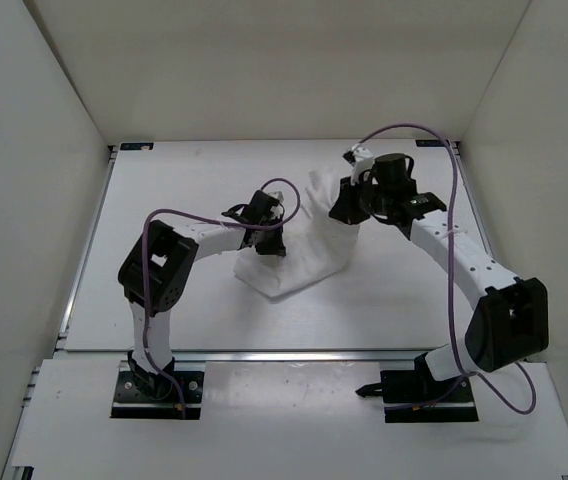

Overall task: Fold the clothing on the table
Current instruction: Fold the skirt

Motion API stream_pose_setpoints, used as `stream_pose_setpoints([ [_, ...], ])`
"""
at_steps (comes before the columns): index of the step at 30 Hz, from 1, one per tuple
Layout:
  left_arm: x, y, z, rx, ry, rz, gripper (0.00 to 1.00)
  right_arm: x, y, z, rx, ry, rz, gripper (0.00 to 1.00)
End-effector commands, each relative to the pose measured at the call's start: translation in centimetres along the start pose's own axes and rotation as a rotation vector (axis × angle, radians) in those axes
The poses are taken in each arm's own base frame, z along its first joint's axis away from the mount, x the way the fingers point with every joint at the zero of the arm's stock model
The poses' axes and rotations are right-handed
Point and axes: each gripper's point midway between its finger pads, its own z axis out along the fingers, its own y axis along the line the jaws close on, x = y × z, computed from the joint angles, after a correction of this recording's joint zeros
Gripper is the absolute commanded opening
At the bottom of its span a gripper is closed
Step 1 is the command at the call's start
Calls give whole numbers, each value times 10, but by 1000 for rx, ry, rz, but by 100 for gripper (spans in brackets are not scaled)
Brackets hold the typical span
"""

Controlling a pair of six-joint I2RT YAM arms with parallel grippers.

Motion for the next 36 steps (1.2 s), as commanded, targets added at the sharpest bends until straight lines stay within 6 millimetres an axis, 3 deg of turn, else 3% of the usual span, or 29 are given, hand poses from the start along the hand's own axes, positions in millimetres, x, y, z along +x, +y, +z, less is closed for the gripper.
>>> stream_pose_setpoints([
  [1, 18, -12, 14, 41, 85, -15, 0, 13, 26, 16, -59, 67, -24, 0],
  [6, 27, -13, 22, 74, 105, -42, 0, 42, 68, 40, -159, 140, -14, 0],
  [10, 37, -14, 24, 107, 126, -63, 0, 54, 89, 53, -233, 152, 23, 0],
  [12, 33, -14, 24, 114, 119, -78, 0, 60, 99, 58, -268, 166, 47, 0],
  [18, 31, -18, 23, 177, 110, -109, 0, 81, 113, 75, -338, 207, 93, 0],
  [24, 44, -14, 24, 186, 135, -133, 0, 93, 129, 89, -415, 234, 97, 0],
  [26, 40, -12, 21, 196, 130, -146, 0, 100, 124, 92, -400, 252, 104, 0],
  [30, 19, -9, 2, 203, 80, -145, 0, 98, 122, 87, -396, 240, 94, 0],
  [35, -22, 3, -43, 203, -42, -142, 6, 87, 105, 76, -364, 203, 104, 0],
  [36, -23, 7, -53, 202, -55, -149, 7, 85, 102, 75, -362, 197, 103, 0],
])
